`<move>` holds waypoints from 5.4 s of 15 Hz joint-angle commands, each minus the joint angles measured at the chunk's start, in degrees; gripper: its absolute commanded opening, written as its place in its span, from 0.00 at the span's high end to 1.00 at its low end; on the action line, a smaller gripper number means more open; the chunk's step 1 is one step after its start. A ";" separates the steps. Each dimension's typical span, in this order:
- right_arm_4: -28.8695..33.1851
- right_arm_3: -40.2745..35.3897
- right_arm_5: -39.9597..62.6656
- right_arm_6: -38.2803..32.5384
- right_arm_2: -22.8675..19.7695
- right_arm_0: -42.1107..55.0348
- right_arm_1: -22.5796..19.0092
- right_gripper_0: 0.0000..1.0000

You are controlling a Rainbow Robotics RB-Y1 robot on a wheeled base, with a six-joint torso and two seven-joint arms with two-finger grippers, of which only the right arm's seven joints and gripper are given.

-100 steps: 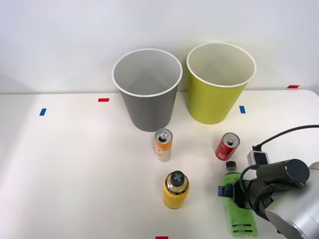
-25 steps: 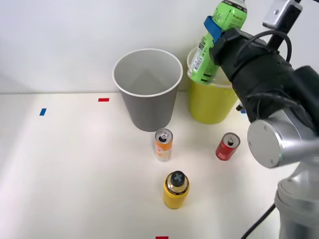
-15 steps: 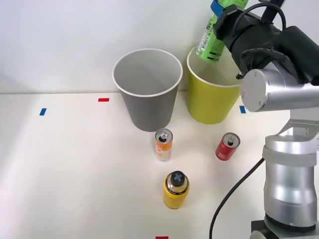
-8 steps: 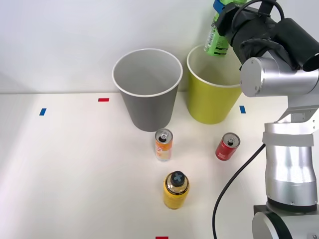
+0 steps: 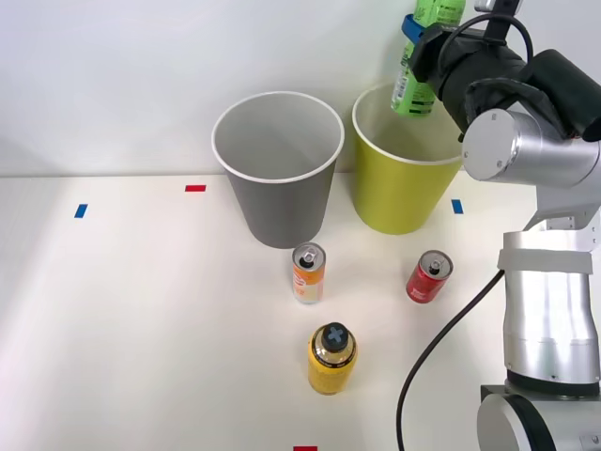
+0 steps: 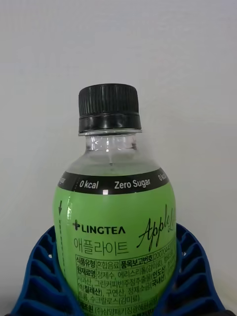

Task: Put cans in the gray bin, plastic bottles in the light green bin

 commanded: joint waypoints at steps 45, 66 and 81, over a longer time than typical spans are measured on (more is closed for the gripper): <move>-25.05 -38.10 -11.16 9.80 2.69 67.75 -3.04 0.00; 25.84 -27.90 -36.20 -17.45 13.06 78.73 3.59 0.00; 27.95 -12.79 -69.60 -13.32 13.58 89.72 3.29 0.00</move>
